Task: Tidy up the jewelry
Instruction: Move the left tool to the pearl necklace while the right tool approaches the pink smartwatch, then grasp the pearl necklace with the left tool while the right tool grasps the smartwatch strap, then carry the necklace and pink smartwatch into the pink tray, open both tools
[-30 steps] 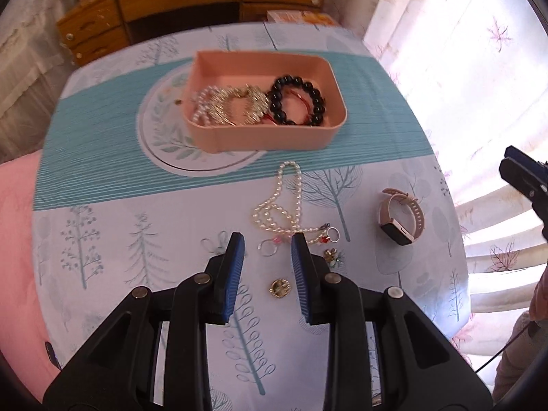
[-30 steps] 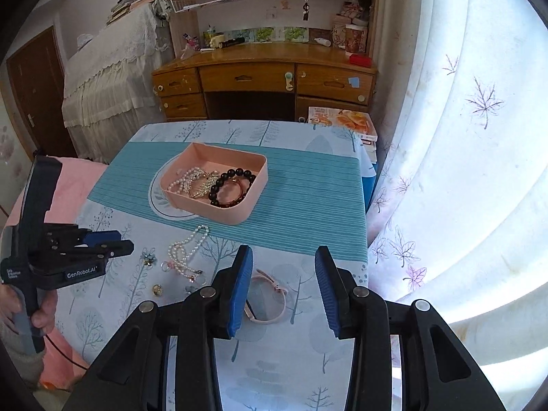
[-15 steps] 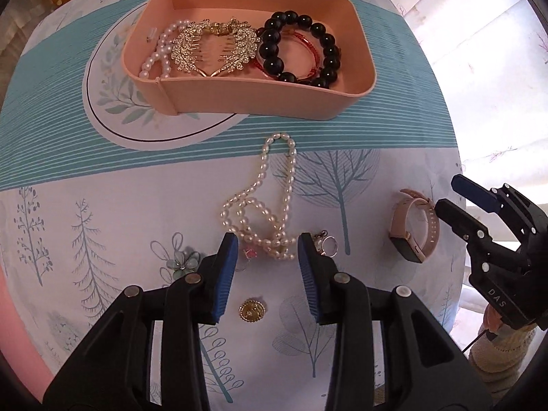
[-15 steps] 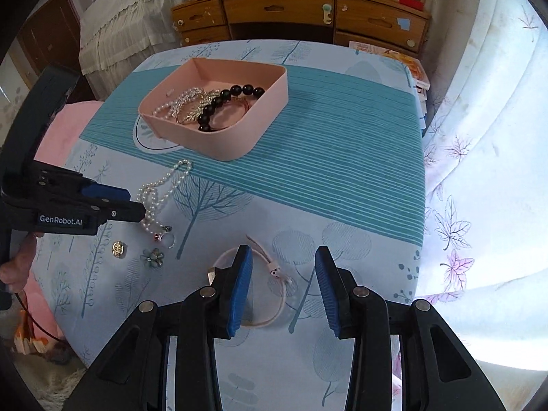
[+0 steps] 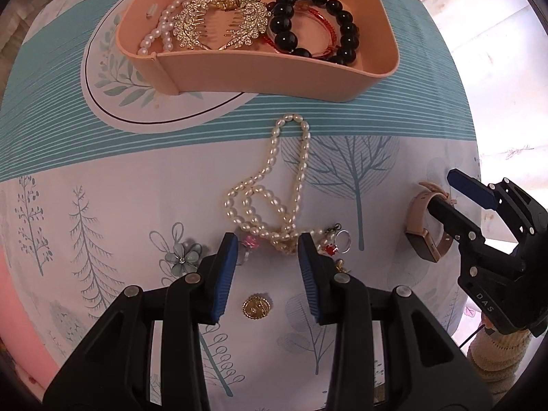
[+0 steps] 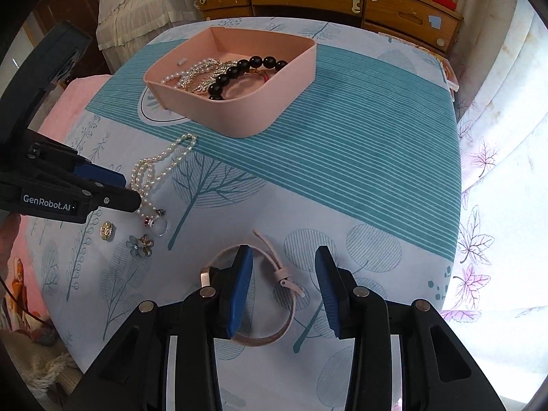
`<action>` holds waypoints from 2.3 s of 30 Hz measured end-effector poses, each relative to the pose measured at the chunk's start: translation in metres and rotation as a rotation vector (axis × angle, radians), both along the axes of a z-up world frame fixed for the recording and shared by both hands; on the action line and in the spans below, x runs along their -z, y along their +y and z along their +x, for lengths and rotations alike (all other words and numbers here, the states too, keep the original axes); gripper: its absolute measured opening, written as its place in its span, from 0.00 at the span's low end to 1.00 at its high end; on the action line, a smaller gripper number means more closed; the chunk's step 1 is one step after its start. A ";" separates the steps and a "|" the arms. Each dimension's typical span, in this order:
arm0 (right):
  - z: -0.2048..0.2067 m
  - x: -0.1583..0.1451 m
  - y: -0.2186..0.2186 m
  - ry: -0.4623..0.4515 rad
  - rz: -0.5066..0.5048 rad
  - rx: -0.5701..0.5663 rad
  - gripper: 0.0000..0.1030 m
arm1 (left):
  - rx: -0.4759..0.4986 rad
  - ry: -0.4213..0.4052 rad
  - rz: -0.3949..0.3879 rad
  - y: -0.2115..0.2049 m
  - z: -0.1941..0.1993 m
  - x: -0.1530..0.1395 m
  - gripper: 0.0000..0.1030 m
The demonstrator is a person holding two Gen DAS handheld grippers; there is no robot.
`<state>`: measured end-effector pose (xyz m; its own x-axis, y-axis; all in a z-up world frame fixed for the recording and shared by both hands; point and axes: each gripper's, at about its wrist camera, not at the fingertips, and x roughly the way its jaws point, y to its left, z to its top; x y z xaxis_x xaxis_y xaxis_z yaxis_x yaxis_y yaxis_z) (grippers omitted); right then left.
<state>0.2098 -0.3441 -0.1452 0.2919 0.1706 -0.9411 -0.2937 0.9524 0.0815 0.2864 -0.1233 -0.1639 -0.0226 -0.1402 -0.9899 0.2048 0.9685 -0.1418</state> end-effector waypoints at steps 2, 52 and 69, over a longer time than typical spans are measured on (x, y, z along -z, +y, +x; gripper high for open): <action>0.000 0.002 0.001 -0.001 0.003 -0.005 0.37 | -0.011 0.003 -0.004 -0.001 0.001 0.001 0.32; -0.006 0.007 -0.011 -0.004 0.064 0.091 0.09 | 0.083 -0.163 -0.018 -0.040 0.003 -0.038 0.02; -0.016 -0.098 0.013 -0.202 0.089 0.162 0.09 | 0.028 -0.438 -0.155 0.008 -0.015 -0.177 0.02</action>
